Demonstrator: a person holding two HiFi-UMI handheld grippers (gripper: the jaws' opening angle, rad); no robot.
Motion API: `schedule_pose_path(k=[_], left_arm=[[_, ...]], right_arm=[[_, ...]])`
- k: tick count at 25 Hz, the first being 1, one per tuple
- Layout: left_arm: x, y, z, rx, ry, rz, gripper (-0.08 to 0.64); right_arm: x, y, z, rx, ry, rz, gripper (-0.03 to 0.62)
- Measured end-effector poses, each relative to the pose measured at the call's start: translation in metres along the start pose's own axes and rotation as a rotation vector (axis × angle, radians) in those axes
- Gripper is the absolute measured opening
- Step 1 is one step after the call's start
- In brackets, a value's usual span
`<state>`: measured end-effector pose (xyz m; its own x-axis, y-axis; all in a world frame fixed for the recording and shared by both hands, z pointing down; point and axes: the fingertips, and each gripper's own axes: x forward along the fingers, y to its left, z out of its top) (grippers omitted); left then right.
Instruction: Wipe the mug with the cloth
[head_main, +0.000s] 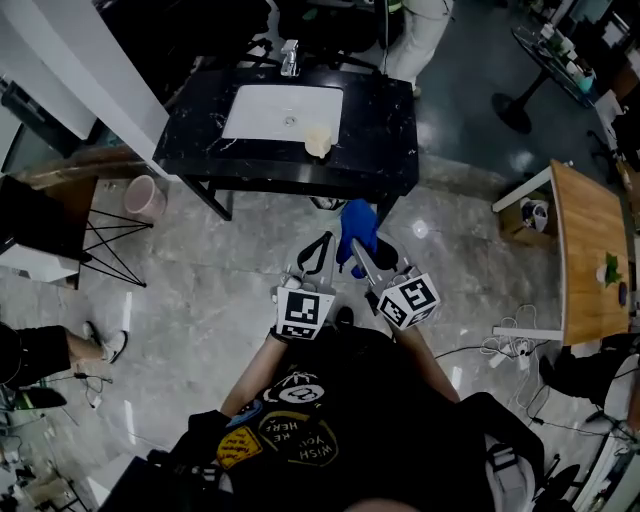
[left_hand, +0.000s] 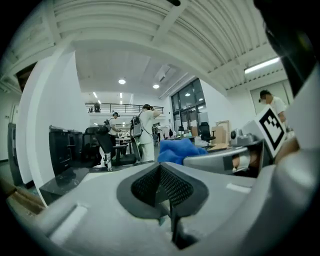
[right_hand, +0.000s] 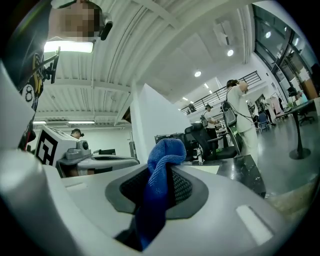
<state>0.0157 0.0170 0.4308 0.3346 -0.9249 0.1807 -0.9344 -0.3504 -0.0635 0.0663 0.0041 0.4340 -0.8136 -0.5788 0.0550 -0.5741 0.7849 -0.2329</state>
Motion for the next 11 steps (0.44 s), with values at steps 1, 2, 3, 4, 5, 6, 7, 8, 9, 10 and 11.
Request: schedule_pose_path(k=[1, 2, 3, 4, 5, 6, 7, 8, 9, 10, 11], left_arm=[[-0.001, -0.002, 0.001, -0.010, -0.003, -0.014, 0.005], [-0.002, -0.002, 0.001, -0.012, -0.003, -0.023, 0.005], [-0.003, -0.001, 0.000, -0.008, -0.001, -0.026, 0.005], [-0.005, 0.001, -0.001, -0.002, 0.001, -0.026, 0.005], [-0.005, 0.003, -0.001, 0.000, 0.004, -0.023, 0.005], [-0.006, 0.006, -0.001, -0.003, 0.004, -0.018, 0.005], [-0.007, 0.008, -0.001, -0.014, 0.004, -0.010, 0.005], [-0.008, 0.011, -0.002, -0.027, 0.003, -0.001, 0.005], [-0.010, 0.012, -0.003, -0.038, 0.005, 0.006, 0.005], [-0.011, 0.014, -0.005, -0.047, 0.007, 0.012, 0.005], [-0.013, 0.016, -0.006, -0.056, 0.009, 0.018, 0.005]], right_arm=[[0.001, 0.002, 0.000, -0.002, -0.002, -0.002, 0.083], [0.001, 0.003, 0.000, -0.002, -0.004, -0.007, 0.083], [0.002, 0.004, 0.000, -0.002, -0.007, -0.011, 0.083], [0.003, 0.004, 0.001, -0.002, -0.010, -0.016, 0.083], [0.004, 0.004, 0.002, -0.004, -0.009, -0.019, 0.083], [0.004, 0.004, 0.002, -0.006, -0.006, -0.020, 0.083], [0.005, 0.004, 0.002, -0.008, -0.002, -0.020, 0.083], [0.004, 0.005, 0.001, -0.010, -0.001, -0.019, 0.083], [0.004, 0.006, 0.001, -0.011, -0.001, -0.018, 0.083], [0.004, 0.007, 0.000, -0.011, -0.002, -0.017, 0.083], [0.003, 0.008, 0.000, -0.011, -0.003, -0.016, 0.083]])
